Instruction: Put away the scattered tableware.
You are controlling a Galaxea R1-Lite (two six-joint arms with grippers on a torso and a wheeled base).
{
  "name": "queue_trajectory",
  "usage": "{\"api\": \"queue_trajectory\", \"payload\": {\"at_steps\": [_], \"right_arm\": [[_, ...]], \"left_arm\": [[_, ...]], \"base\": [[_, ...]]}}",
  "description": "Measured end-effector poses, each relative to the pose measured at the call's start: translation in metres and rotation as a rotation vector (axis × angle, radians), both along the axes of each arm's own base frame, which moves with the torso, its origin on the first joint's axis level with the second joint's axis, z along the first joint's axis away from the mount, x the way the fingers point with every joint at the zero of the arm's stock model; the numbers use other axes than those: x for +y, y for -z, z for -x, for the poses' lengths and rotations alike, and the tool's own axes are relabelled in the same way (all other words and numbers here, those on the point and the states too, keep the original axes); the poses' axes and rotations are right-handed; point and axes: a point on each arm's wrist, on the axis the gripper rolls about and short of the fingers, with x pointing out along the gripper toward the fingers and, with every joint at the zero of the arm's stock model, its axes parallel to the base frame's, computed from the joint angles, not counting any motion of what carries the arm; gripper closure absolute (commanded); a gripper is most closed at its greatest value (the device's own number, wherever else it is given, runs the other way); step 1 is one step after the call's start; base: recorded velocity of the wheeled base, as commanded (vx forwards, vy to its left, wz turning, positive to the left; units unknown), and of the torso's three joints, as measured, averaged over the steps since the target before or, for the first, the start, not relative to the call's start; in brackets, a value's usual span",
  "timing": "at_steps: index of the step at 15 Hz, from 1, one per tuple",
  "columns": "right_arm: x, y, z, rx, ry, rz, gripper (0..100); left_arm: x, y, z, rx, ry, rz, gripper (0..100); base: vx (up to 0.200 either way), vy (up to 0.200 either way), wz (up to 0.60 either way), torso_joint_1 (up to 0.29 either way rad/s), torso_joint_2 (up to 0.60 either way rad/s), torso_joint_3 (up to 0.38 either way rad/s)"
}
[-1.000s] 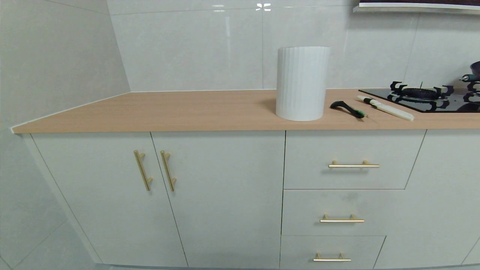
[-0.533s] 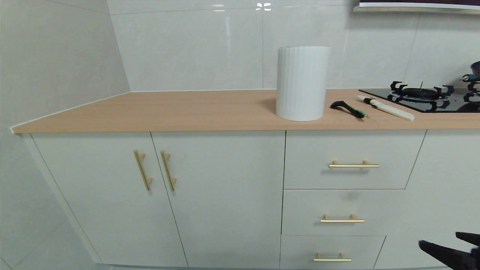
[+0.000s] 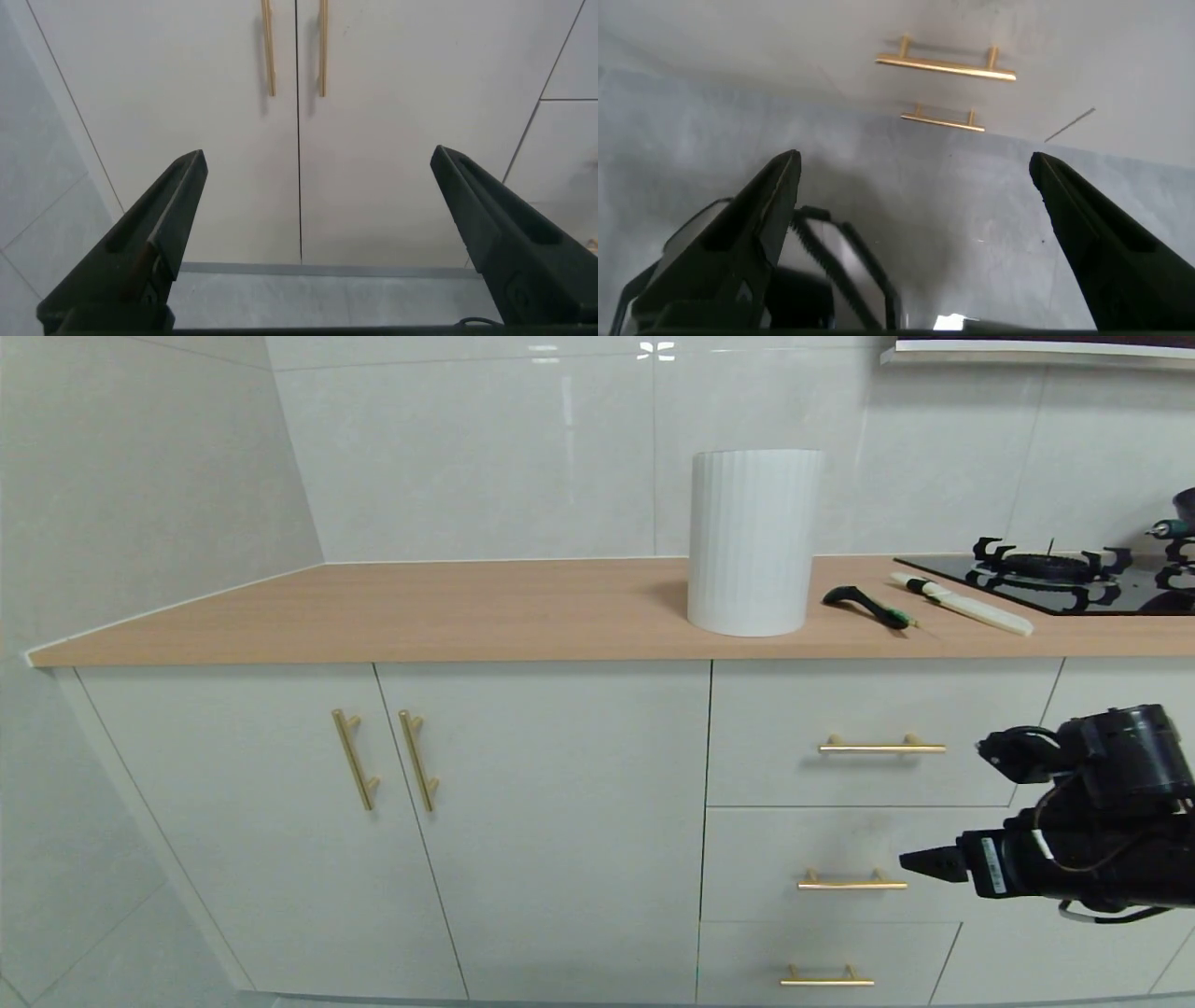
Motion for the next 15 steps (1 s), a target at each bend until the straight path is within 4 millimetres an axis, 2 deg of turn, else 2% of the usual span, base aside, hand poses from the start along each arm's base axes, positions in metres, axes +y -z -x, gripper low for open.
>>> {"api": "queue_trajectory", "payload": {"at_steps": [3,6,10,15], "right_arm": [[0.004,0.034,-0.036,0.046,0.023,0.033,0],[0.007,0.068,-0.063,0.067,0.040,0.091,0],[0.009,0.107,-0.087,0.009,0.052,0.116,0],[0.011,0.140,-0.098,-0.033,0.079,0.145,0]], "left_arm": [[0.000,0.000,0.000,0.000,0.000,0.000,0],[0.000,0.000,0.000,0.000,0.000,0.000,0],[0.000,0.000,0.000,0.000,0.000,0.000,0],[0.000,0.000,0.000,0.000,0.000,0.000,0]], "base": [[0.000,0.000,0.00,0.000,0.00,0.000],[0.000,0.000,0.00,0.000,0.00,0.000],[0.000,0.000,0.00,0.000,0.00,0.000],[0.000,0.000,0.00,0.000,0.00,0.000]]}}
